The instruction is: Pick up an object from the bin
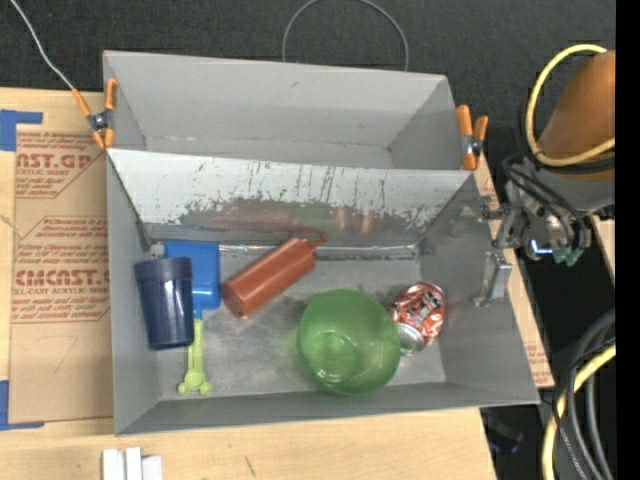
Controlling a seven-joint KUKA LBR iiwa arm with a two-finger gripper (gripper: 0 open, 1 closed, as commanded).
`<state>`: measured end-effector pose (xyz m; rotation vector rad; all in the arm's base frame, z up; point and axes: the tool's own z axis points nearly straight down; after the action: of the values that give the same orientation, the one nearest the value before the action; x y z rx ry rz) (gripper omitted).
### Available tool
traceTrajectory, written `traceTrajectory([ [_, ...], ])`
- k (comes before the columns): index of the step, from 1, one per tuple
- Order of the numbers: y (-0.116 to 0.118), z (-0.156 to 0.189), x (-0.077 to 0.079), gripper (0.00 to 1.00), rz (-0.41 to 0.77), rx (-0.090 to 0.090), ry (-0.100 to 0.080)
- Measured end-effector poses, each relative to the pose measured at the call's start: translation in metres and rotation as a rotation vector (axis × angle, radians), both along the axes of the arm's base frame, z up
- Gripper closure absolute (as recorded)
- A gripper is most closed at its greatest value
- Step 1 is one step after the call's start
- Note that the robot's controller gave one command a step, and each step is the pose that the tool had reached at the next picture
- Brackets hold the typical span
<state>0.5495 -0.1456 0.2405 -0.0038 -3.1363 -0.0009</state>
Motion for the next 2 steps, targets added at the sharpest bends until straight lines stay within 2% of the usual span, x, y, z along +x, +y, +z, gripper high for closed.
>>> traceTrajectory([
  [1,0.001,0.005,0.001,0.0,0.003,-0.002,-0.008],
  [2,0.006,-0.059,-0.003,0.0,0.144,-0.001,-0.008],
])
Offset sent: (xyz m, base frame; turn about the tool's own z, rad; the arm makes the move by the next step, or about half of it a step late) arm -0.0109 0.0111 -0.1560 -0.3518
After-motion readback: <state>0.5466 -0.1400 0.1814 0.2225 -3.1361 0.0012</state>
